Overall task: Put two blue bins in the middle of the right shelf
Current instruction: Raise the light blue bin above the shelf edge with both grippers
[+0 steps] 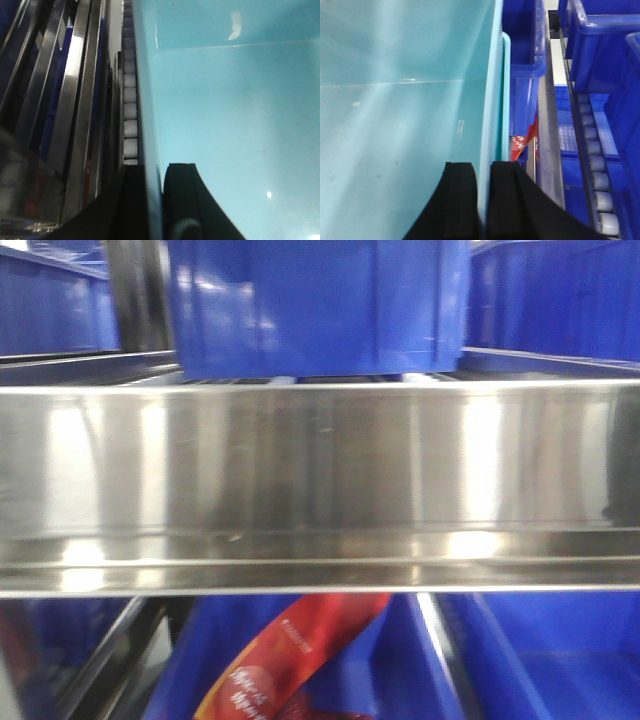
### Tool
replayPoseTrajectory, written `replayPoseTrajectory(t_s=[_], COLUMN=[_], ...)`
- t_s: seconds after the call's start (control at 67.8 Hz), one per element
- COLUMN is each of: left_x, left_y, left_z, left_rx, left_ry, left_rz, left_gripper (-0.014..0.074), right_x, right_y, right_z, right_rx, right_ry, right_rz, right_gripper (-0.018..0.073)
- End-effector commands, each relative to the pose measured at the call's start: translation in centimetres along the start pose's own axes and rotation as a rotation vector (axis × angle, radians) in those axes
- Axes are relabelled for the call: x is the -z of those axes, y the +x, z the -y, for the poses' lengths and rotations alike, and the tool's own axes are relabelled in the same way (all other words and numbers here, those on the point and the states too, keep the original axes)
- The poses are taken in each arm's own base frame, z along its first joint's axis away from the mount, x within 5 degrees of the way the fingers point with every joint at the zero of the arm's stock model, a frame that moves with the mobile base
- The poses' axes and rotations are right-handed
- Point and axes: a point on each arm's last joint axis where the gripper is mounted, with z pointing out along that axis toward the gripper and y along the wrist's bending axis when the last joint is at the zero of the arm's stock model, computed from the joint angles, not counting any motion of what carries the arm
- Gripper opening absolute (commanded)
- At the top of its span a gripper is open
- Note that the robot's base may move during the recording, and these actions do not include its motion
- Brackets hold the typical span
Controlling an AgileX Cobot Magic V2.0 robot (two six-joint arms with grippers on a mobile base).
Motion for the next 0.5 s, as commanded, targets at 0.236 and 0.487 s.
replayPoseTrajectory(t_s=[0.236,0.487], left_x=[1.23,1.23], left_y=[-0.89,-0.89], left_z=[0.44,0.44], left_rx=[0.01,0.01], left_ry=[0.072,0.072], left_rz=[0.104,0.104], left_gripper=[-0.0111,-0.0111], right_x=[0.61,0.61], right_y=[-0.92,-0.92], right_z=[-0.6,-0.6], right_rx=[-0.008,-0.008], right_ry=[-0.077,-0.077], right_rz=[0.089,0.089], right_gripper=[-0.0162,-0.0162])
